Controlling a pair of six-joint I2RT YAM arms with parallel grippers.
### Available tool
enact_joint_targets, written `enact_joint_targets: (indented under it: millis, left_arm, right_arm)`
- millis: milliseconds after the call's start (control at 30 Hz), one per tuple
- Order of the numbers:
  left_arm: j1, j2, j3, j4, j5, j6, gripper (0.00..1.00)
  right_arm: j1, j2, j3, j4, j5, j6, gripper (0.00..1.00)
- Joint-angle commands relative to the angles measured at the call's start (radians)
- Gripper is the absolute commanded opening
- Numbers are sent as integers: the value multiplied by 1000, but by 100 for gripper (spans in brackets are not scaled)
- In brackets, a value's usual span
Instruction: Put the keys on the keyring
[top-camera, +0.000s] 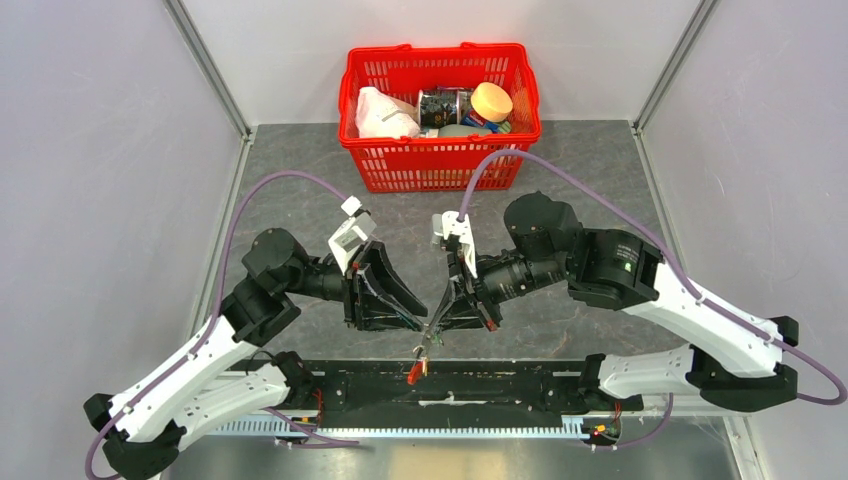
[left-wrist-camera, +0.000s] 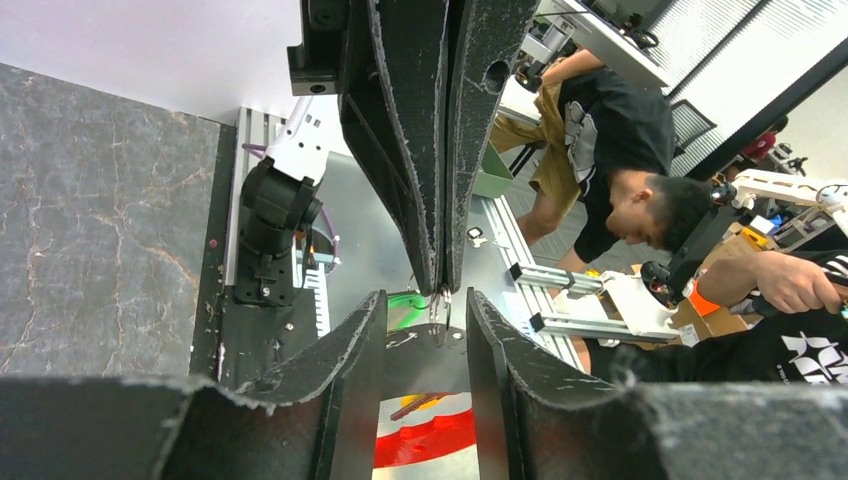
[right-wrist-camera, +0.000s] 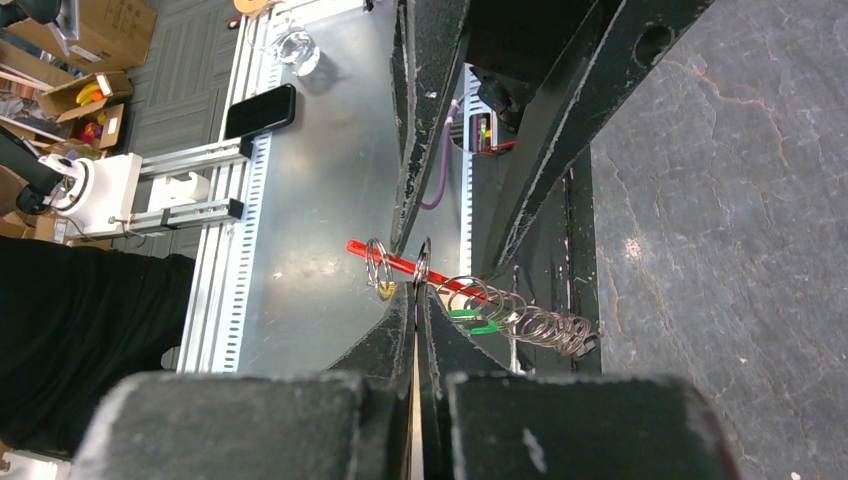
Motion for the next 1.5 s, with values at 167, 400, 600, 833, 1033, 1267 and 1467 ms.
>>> enact_joint_targets:
  millis: [167,400,600,833,1033,1267,1467]
  left_arm:
    - [-1,-4,50,-15,44,35,38]
    - [0,-2,44,-15,47,36,36]
    - [-1,1,44,-15,52,38,34]
    - [-1,5,43,-15,57,38,30]
    - [-1,8,42,-15,59,38,23]
    - [-1,14,40,-15,61,38,23]
    - [-1,20,41,-15,62,41,13]
  right_arm:
    - [2,14,54,15,20,-17,0]
    - [1,18,63,17,32,-16,0]
    - [1,26,69,15,36,-19,0]
    - [0,35,74,17,36,-21,0]
    - [0,34,79,17,39,-22,0]
    - [0,32,81,17,40,-23,0]
    - [0,34,86,17,35,-23,0]
